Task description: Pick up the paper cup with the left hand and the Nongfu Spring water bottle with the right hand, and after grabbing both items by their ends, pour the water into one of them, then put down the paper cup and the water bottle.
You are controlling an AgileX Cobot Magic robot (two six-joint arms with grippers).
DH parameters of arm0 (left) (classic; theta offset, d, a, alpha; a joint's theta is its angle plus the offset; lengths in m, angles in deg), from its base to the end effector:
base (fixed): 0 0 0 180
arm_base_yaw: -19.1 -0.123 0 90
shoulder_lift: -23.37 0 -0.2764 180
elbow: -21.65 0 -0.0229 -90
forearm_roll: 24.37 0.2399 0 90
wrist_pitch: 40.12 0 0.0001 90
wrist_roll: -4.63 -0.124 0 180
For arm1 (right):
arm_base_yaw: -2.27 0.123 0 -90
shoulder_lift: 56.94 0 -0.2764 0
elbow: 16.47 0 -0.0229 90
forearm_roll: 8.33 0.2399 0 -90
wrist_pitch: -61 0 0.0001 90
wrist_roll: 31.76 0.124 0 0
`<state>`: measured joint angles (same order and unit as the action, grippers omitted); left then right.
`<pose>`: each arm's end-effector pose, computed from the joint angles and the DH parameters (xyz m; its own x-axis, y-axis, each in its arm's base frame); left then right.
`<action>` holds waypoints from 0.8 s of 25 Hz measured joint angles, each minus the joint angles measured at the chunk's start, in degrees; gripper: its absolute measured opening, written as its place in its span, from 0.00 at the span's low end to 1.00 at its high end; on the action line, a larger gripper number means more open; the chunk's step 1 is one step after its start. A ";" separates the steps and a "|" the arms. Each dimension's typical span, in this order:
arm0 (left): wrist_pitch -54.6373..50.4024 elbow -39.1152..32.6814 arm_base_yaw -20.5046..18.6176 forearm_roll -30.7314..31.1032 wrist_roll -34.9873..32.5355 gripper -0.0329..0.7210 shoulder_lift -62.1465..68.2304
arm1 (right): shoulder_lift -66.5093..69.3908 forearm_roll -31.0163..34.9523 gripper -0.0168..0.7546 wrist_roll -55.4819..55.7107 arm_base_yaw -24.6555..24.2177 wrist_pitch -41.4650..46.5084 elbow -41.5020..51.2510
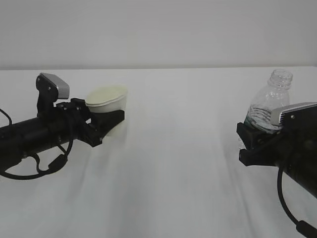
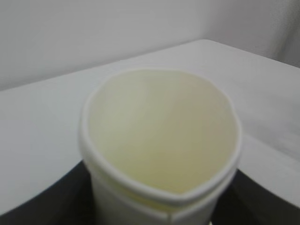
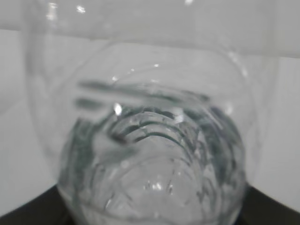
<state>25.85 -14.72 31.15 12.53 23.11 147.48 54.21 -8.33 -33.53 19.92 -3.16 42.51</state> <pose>0.3369 -0.1414 0.1160 -0.1816 0.0167 -0.9832 0.6989 0.7056 -0.1171 0.2693 0.0857 0.1141 -0.2527 -0.1128 -0.9609 -0.3112 0.9499 -0.0297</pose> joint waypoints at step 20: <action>-0.87 7.27 14.98 15.45 8.12 0.64 0.24 | 0.00 0.00 0.55 -2.02 0.00 0.00 0.00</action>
<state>24.98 -7.45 46.13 27.98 31.22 147.72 54.21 -8.33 -35.55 19.92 -3.16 42.51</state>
